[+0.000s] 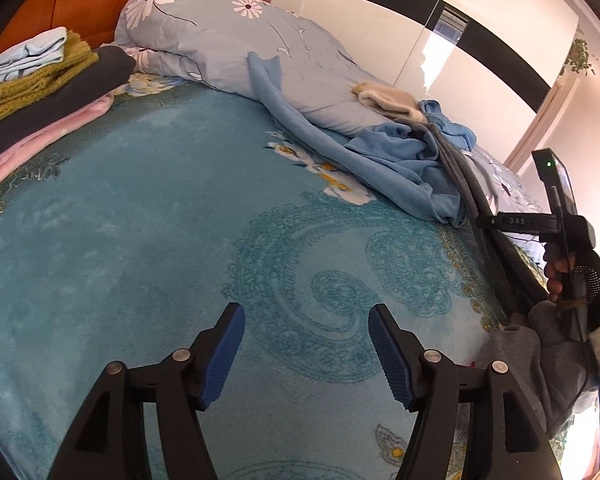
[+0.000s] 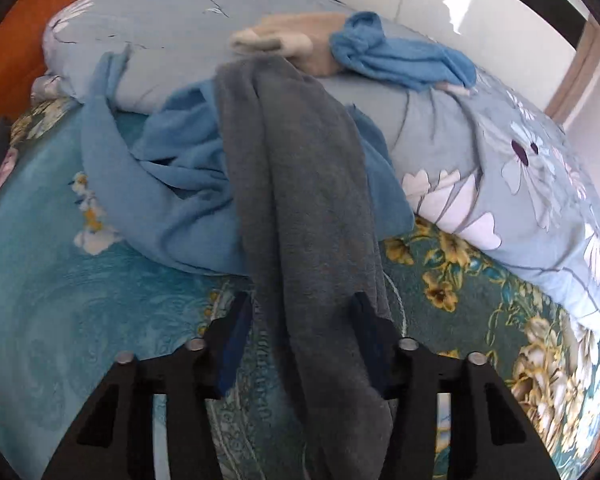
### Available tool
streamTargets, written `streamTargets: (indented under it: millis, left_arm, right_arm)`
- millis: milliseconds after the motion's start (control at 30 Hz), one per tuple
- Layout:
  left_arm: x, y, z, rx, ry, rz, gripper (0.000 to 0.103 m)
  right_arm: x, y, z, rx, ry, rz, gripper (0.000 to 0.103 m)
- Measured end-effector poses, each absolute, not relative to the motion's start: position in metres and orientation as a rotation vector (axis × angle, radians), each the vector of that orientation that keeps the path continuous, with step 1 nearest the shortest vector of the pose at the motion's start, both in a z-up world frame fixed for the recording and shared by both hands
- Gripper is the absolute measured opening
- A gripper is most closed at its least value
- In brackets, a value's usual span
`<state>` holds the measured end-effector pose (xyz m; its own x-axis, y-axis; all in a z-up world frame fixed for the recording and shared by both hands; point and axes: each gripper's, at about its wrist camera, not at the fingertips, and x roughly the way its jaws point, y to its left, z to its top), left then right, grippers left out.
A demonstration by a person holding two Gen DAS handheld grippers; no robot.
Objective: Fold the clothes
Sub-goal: 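Lower the grey sweatshirt onto the bed sheet and release the right gripper, then grasp the light-blue fleece top with the right gripper and lift it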
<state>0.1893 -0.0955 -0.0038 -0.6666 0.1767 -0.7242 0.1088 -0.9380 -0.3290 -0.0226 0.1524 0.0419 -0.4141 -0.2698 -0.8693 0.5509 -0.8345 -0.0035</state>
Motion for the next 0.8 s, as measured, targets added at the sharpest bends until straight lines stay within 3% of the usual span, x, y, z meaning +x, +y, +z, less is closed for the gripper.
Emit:
streamTargets:
  millis: [33, 133, 433, 667, 700, 767, 800]
  left_arm:
    - [0.189, -0.099, -0.004, -1.265, -0.552, 2.788, 0.068]
    - [0.186, -0.108, -0.003, -1.257, -0.591, 2.790, 0.069]
    - [0.169, -0.098, 0.005, -1.220, -0.642, 2.754, 0.069]
    - [0.158, -0.060, 0.016, -1.191, -0.524, 2.693, 0.069]
    - [0.155, -0.053, 0.017, -1.191, -0.503, 2.681, 0.069]
    - [0.150, -0.040, 0.015, -1.195, -0.477, 2.657, 0.069]
    - [0.148, -0.034, 0.014, -1.200, -0.470, 2.646, 0.070]
  right_arm:
    - [-0.013, 0.151, 0.042, 1.303, 0.391, -2.217, 0.012]
    - [0.014, 0.147, 0.043, 1.274, 0.371, -2.097, 0.006]
    - [0.096, 0.135, 0.047, 1.176, 0.309, -1.741, 0.005]
    - [0.104, 0.144, 0.071, 1.093, 0.247, -1.738, 0.006]
    - [0.099, 0.147, 0.078, 1.081, 0.236, -1.771, 0.009]
    - [0.088, 0.154, 0.090, 1.055, 0.214, -1.836, 0.030]
    - [0.082, 0.158, 0.096, 1.042, 0.202, -1.869, 0.052]
